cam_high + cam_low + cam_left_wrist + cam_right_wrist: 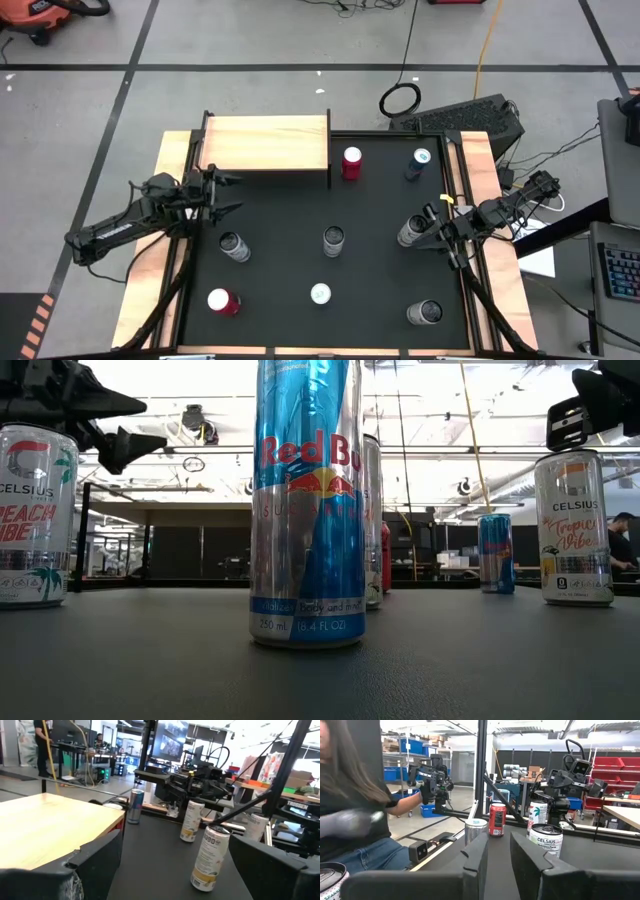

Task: Place canned beverage on shelf
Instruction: Put the left white pink soda can on the shelf

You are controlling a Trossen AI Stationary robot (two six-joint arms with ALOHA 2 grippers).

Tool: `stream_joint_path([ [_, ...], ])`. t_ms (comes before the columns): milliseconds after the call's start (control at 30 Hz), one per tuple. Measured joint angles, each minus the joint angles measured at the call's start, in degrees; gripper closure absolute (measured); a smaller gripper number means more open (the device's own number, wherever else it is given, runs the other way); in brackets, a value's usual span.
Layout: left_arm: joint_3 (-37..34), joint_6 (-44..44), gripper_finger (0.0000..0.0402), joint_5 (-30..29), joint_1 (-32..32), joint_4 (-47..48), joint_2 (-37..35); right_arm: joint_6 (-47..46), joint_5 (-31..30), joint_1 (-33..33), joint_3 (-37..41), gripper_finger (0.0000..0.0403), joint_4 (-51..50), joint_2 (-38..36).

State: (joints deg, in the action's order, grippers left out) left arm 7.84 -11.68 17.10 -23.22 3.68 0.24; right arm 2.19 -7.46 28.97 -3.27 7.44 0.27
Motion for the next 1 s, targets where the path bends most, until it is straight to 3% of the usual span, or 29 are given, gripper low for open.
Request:
stream_joint_path([
  [233, -0.03, -5.75, 0.0029, -0.98, 0.0, -0.09, 0.0, 0.0, 0.0, 0.0, 0.0, 0.0335, 0.0, 0.01],
  [633, -0.07, -6.15, 0.0029, -1.32, 0.0, -0.19, 0.01, 0.0, 0.0, 0.01, 0.0, 0.0335, -0.02, 0.0],
  [1000, -0.07, -5.88, 0.0029, 3.99, 0.02, 2.88, 0.01, 1.73, -0.05, 0.01, 0.0, 0.0335, 1.68, 0.02],
])
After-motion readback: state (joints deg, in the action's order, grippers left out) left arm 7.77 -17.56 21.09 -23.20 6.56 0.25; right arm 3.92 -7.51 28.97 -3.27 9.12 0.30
